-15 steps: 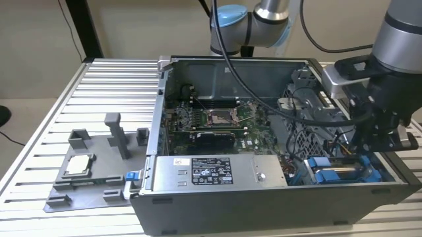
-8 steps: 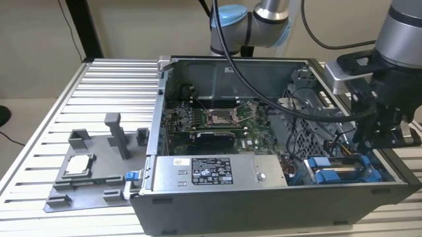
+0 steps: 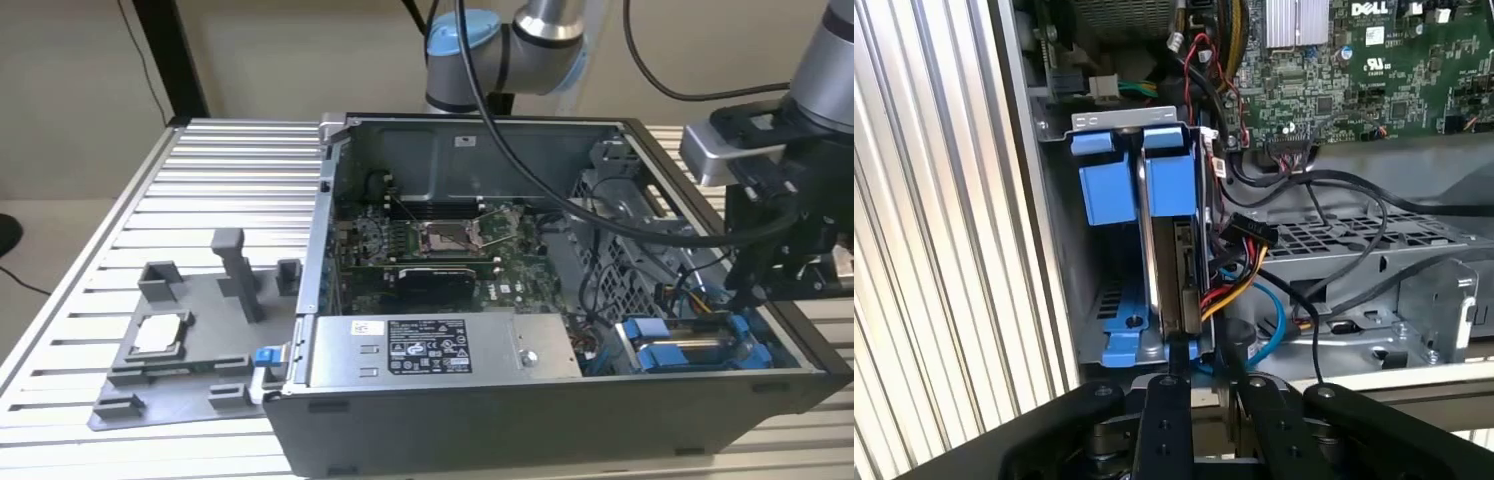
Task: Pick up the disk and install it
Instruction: 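Insert the first disk wire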
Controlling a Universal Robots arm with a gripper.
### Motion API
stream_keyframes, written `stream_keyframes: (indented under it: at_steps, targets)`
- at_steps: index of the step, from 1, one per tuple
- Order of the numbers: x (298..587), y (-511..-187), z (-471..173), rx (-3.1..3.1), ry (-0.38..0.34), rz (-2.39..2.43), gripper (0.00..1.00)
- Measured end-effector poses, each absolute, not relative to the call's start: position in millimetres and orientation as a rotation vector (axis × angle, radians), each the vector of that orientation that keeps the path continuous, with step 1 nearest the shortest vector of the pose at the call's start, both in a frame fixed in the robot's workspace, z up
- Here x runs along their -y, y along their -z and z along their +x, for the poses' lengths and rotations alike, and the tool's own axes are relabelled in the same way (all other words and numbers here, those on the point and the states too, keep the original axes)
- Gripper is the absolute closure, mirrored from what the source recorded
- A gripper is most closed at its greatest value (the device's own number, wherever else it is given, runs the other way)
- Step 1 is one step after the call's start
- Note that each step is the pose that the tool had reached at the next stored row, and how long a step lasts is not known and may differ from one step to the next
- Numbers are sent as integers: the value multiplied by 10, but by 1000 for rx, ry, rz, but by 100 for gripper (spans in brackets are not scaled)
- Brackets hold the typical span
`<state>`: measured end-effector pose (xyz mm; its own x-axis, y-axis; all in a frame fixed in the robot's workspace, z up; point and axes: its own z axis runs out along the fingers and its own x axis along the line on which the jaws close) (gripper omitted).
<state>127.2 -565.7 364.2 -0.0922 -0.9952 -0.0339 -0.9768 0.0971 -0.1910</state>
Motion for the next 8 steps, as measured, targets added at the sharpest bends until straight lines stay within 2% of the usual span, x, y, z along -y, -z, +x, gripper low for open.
stream_keyframes:
  at_steps: [8]
  targets:
    - [5657, -3642, 1370, -2244, 59, -2033, 0]
